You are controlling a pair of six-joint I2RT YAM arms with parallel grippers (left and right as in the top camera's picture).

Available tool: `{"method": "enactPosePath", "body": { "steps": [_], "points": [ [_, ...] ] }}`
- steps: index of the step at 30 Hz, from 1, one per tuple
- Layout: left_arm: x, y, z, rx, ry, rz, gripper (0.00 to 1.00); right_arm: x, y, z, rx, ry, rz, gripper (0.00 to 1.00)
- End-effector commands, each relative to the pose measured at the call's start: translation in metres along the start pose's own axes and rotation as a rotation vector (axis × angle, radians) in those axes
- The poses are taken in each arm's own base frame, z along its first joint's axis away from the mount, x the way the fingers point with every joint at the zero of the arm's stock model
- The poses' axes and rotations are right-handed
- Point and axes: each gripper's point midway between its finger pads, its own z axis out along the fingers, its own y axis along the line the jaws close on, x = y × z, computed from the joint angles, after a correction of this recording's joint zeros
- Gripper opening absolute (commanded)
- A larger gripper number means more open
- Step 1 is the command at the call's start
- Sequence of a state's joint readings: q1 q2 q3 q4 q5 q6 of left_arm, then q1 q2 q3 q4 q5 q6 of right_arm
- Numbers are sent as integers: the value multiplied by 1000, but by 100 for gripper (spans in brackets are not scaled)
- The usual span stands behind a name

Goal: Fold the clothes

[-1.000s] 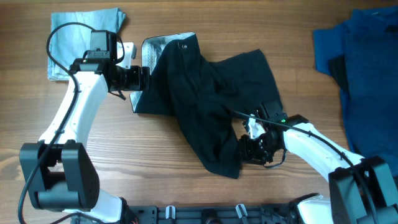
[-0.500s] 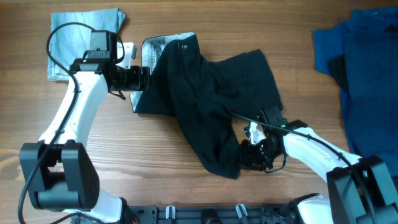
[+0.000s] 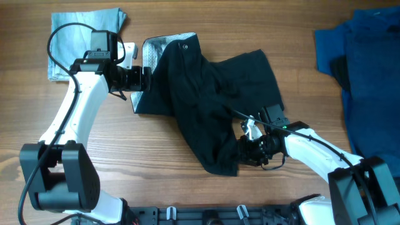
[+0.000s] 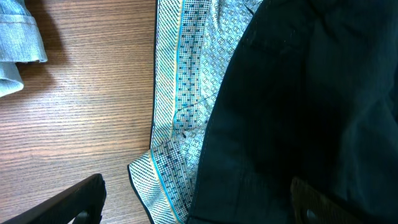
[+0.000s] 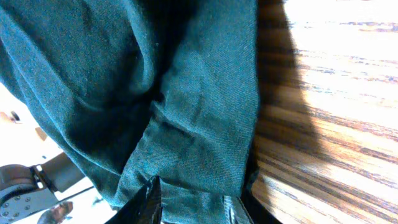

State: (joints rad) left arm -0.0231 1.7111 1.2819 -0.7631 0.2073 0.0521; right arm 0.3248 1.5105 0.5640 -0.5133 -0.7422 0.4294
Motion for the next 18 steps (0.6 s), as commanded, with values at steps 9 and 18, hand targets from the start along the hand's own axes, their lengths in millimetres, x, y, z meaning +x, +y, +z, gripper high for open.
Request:
{"method": "enactPosePath", "body": {
  "steps": [9, 18],
  "points": [
    [2, 1, 2, 11, 8, 14, 95, -5, 23, -2, -110, -17, -115, 4],
    [2, 1, 2, 11, 9, 13, 96, 0, 1, 1, -12, -14, -1, 51]
  ]
}}
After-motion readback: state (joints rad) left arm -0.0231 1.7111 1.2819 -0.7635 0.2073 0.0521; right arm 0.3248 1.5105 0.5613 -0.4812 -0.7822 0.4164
